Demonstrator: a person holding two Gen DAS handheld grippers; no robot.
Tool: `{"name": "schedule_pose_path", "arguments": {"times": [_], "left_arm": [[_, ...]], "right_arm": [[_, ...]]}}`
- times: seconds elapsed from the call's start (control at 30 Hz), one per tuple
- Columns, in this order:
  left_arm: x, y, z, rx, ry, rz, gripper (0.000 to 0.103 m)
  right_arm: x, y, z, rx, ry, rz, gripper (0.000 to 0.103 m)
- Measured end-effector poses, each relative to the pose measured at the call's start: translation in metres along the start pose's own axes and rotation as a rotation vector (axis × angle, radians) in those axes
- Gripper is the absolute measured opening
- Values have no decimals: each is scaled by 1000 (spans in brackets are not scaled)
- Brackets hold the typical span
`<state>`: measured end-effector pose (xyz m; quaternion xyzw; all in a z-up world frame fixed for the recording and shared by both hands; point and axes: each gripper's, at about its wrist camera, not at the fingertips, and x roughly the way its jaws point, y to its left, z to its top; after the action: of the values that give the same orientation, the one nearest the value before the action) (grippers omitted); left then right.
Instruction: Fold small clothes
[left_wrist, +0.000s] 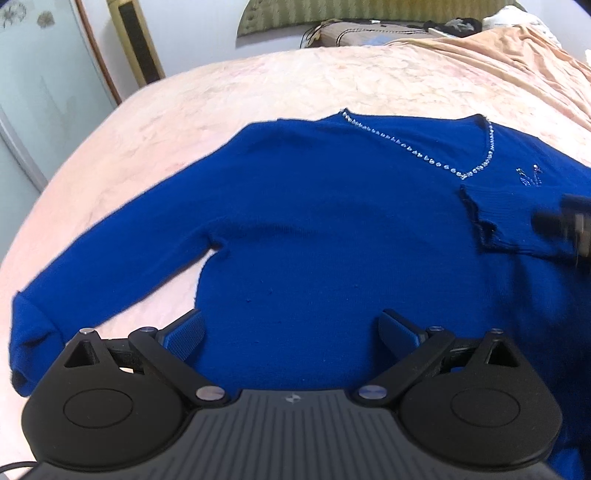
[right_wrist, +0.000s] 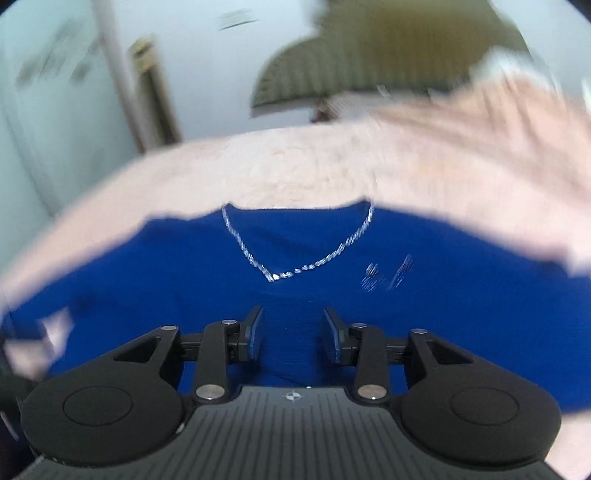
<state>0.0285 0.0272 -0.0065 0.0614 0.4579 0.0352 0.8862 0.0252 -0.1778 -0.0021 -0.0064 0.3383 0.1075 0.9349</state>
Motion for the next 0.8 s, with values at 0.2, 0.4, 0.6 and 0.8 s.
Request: {"name": "schedule_pose_path", "arguments": {"times": [0.2,0.4,0.6,0.8], "left_arm": [[1,-2,-2,8,2,-2,101],[0,6,-2,1,1,20,101],[4,22,0,-32,-2,34,101],[5,33,1,-41,-23,32,101]], "right_arm": [[19,54,-26,-486,99,-130,53],[47,55,-10,-368,32,-115,23],[32,9,7,-19,-21,-6,5],[-19,-72,48,375,-205,-22,8]]}}
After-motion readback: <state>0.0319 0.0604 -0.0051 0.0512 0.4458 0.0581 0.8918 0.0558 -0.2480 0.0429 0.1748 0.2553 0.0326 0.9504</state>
